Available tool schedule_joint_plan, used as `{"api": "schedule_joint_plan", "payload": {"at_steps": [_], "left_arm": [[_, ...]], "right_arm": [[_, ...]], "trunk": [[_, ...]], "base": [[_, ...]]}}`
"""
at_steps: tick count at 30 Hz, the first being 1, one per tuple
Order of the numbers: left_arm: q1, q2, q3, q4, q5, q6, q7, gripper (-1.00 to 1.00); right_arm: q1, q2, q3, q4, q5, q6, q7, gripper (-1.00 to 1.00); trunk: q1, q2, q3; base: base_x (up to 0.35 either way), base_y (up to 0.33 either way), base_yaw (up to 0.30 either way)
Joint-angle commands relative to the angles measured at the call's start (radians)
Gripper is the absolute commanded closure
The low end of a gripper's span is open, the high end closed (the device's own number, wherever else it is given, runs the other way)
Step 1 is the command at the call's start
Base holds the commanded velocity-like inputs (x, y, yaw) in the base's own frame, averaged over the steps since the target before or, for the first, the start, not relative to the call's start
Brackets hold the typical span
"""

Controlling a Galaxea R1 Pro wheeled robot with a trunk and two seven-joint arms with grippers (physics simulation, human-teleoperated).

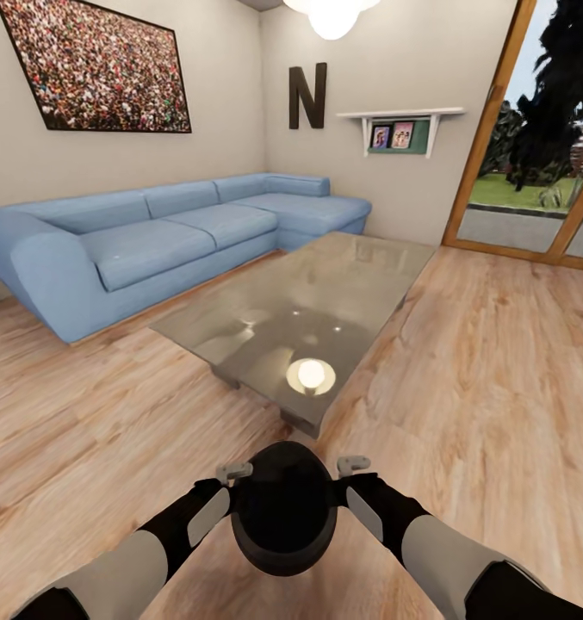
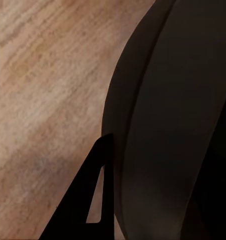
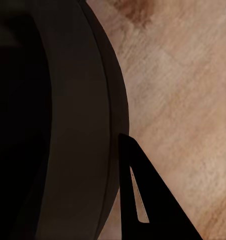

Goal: Place each of the two pumpkins and all three candles from the living room inside a cabinet in the living room (use any cabinet), then make sure every cabinet is closed, and position the cauldron so it is next to a table in the living room.

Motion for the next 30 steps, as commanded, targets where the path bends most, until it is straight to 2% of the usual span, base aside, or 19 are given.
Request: {"api": "schedule_joint_plan", "payload": {"at_steps": [1,30], "left_arm": [[-0.001,0.001,-0.004,-0.005,0.026,-0.005,-0.003,1.00],[-0.001,0.003,-0.001,-0.005,0.026,-0.007,-0.005,1.00]], "right_arm": [[-0.001,-0.019,-0.020,-0.001,0.006,0.005,-0.006,1.00],[-0.001,-0.023,-0.020,-0.002,0.006,0.005,-0.006,1.00]], "trunk": [[0.000,0.000,-0.001],[0.000,0.000,-0.001]], "base": [[0.192,0.000,0.000],[0.062,-0.027,0.000]]}}
